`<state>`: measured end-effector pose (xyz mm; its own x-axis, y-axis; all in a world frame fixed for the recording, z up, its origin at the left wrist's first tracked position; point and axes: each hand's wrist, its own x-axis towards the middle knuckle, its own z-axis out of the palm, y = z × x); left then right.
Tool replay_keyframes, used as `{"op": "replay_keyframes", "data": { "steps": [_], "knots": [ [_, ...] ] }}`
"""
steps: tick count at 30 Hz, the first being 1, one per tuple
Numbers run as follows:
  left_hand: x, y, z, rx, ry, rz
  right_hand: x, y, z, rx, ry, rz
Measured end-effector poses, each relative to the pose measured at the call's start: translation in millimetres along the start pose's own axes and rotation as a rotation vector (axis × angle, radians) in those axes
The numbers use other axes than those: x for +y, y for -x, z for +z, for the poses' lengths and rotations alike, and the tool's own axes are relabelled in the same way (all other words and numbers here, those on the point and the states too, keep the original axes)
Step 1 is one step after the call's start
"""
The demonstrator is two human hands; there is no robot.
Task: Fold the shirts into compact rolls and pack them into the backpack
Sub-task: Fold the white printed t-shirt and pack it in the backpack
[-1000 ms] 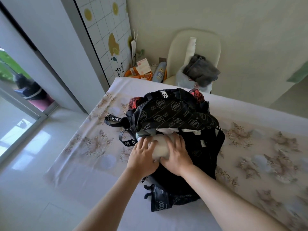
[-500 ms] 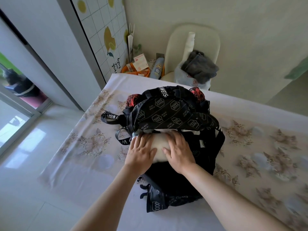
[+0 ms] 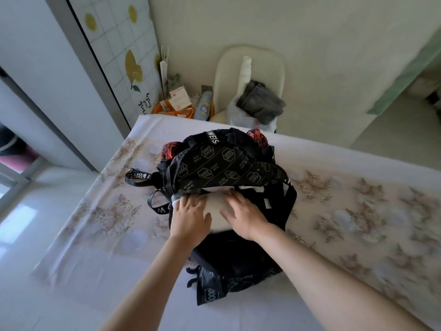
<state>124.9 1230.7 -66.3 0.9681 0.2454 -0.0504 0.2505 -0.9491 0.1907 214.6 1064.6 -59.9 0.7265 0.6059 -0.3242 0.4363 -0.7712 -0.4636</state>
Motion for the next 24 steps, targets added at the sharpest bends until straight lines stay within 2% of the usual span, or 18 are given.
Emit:
{"op": "replay_keyframes", "data": {
  "steps": [3,5,9,14,20,24],
  "knots": [
    [39.5,4.0,-13.3,0.138,0.103,0.049,18.9,33.5,-22.3,0.07,-0.081,-0.006],
    [77.3,4.3,-20.0,0.142,0.178,0.107,41.0,59.5,-39.6,0.147,-0.072,-0.005],
    [174.0,4.3,-20.7,-0.034,0.31,0.182,111.8,126.8,-73.5,0.293,-0.146,0.093],
    [337.9,32.5,9.5,-0.253,0.324,0.319,245.5,254.4,-96.9,0.422,-0.136,0.261],
    [568.9,112.6,48.2,-0.447,0.381,0.439,407.2,459.1,-100.0,0.539,-0.261,0.51],
    [702.6,184.3,67.7,-0.583,0.405,0.591,479.1,588.2,-77.4,0.655,-0.474,0.74]
  ]
}}
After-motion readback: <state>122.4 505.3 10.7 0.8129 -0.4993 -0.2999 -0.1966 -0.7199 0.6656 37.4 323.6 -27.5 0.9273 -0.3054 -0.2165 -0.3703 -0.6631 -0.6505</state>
